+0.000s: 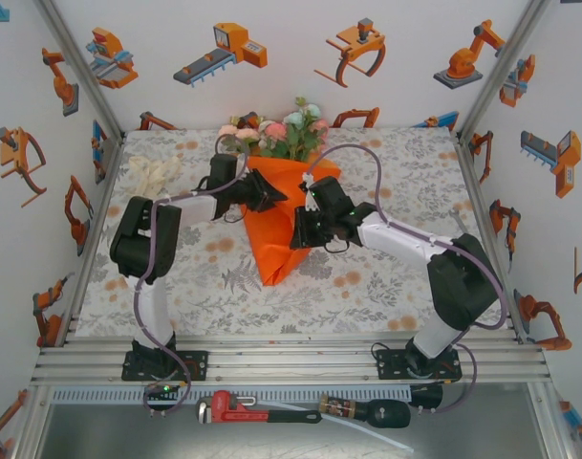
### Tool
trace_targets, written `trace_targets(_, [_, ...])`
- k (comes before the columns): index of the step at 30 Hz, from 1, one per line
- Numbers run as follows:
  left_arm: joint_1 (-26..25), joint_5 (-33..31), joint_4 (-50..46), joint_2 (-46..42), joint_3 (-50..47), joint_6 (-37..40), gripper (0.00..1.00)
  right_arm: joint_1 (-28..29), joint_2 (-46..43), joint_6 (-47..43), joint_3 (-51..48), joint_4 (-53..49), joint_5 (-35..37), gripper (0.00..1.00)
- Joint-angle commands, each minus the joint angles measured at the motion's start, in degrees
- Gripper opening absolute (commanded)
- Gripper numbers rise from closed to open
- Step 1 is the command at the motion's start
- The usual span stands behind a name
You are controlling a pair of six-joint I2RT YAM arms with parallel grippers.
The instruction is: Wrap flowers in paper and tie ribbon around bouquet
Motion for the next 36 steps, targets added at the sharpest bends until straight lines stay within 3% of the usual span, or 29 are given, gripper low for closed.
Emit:
trace_targets(1, [0.89,-2.96,-3.58,-9.93,-1.94,5.62,0.38,0.11,-1.06,0.56,-0.10,-0.23,1.09,0.24])
trace_targets(4, [0.75,-7.89,-10.88,-17.97,-6.94,12.08,0.39,0.11,-1.32,1.07,-0.65,0.58,1.55,0.17])
trace_targets(9, [-2.65,-9.99,-18.46,-23.26,-14.80,18.58,0.35,0.11,-1.57,3.06,-1.79,2.61,0.07,0.19])
trace_targets(12, [-5.72,-7.17,-18.70,-21.66,-16.82,19.48,0.30,0.09,-2.60,5.44,-3.85,3.84,0.25,0.26])
trace_targets(15, [-7.87,-1.66,-15.38,-18.02,-17.12,18.27,0.27,0.11,-3.77,6.94,-5.71,4.00,-0.06,0.41])
trace_targets(17, [-8.95,4.52,-12.10,-15.07,-16.94,17.65,0.26,0.11,-4.81,7.61,-7.17,4.22,0.49,0.42])
trace_targets(19, [-10.73,7.75,-11.90,-12.96,-16.41,18.57,0.25,0.07,-5.45,8.20,-7.98,4.17,1.33,0.41])
trace_targets(23, [-12.81,6.09,-17.87,-11.09,-15.78,22.58,0.24,0.10,-6.04,8.87,-8.32,3.65,2.55,0.40])
trace_targets(32, [-15.60,5.75,-21.26,-8.66,-14.85,27.11,0.22,0.11,-6.08,10.10,-8.57,2.88,5.48,0.23])
trace_targets(36, [-16.73,2.25,-22.06,-7.11,-14.87,27.31,0.22,0.10,-6.17,10.09,-8.77,3.09,5.32,0.18])
